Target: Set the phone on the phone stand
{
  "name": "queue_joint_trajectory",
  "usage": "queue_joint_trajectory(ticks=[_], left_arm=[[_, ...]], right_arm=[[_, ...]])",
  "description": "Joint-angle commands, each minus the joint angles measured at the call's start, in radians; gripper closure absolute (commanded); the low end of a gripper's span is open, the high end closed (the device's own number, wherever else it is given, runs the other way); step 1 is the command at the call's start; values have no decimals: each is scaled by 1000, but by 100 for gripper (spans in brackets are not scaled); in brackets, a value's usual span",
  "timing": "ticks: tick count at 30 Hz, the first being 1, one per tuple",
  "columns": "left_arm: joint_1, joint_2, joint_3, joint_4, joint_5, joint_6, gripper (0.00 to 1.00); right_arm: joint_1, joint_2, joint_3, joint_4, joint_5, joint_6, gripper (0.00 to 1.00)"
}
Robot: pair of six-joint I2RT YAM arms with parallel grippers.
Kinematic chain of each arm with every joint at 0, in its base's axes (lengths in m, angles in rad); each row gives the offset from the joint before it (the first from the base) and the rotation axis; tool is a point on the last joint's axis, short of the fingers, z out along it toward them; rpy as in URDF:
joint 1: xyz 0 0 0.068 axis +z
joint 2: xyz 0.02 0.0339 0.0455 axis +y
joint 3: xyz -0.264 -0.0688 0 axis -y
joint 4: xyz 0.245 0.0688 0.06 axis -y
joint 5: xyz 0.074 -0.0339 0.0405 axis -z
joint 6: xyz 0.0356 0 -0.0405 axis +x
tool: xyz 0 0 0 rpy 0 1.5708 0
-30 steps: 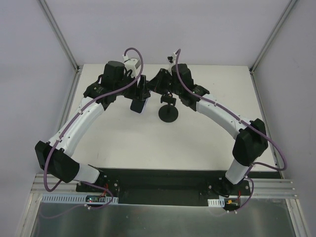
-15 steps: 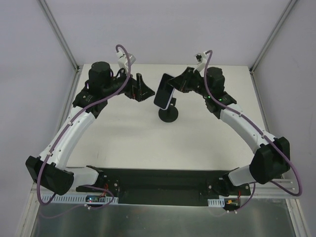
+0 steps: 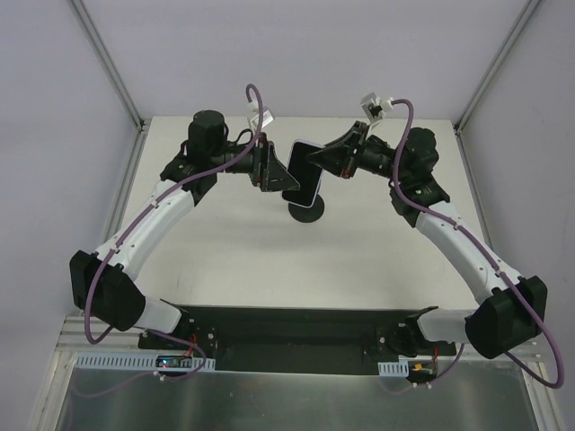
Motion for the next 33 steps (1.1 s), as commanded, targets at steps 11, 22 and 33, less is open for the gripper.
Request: queue_joint_trajectory(ticks=[11,22,33], left_arm=[[-56,-2,-28,214,175,-78,100],[-41,-255,-145,220,-201,25,100],[30,-380,-272,513,-108,-111,100]], right_arm=[[24,12,27,284,-65,134,99],[42,7,71,65,-19,-16,4],[163,87,156,40,-103,-71,6]])
